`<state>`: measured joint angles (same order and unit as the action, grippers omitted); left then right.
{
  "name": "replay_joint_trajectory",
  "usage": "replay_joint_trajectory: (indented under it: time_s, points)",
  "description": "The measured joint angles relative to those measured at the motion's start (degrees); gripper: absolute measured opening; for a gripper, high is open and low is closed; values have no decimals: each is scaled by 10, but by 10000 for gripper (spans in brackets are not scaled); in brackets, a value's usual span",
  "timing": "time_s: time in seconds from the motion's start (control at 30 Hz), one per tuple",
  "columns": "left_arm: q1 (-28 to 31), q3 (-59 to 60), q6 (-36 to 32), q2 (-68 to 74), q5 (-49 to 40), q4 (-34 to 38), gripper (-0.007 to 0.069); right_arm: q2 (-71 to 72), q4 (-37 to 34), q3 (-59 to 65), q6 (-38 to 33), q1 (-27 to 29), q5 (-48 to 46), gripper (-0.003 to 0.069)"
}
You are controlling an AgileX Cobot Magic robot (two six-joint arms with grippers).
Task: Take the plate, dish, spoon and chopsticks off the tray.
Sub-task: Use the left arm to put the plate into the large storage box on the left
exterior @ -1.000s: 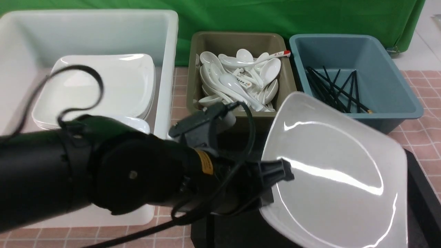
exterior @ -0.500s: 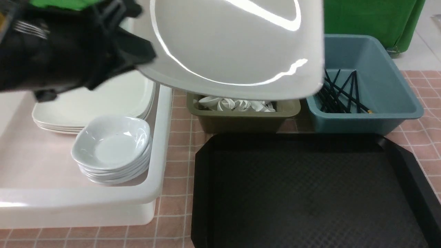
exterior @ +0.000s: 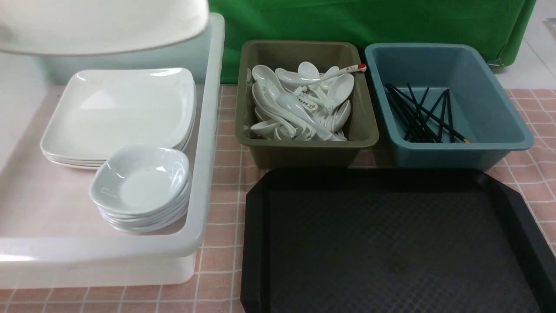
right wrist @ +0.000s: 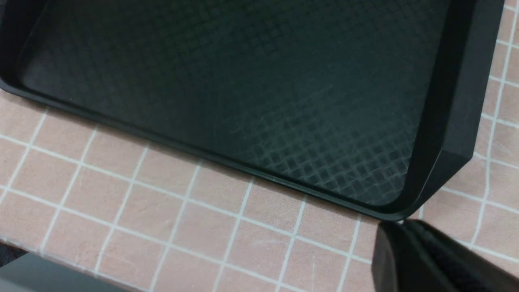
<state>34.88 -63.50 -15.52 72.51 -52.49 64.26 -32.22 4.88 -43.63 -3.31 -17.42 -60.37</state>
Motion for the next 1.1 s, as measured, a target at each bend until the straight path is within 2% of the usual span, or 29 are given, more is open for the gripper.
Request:
replay_joint_trajectory:
  time_s: [0.07, 0.13, 0.3, 0.53, 0.87, 1.1]
  points:
    - [19, -12, -38, 53, 2, 28, 46, 0, 0, 0, 0, 0, 0, 55]
    - [24, -30, -53, 93, 6, 26, 46, 0, 0, 0, 0, 0, 1, 57]
    - [22, -126, -66, 218, -28, -24, 46, 0, -1, 0, 1, 0, 5, 61]
    - [11, -237, -51, 317, -60, -101, 46, 0, -1, 0, 1, 0, 8, 68]
    - [-30, -248, -50, 369, -48, -171, 46, 0, -1, 0, 0, 0, 35, 72]
    - [-30, -249, -52, 400, -32, -178, 46, 0, -1, 0, 0, 0, 36, 73]
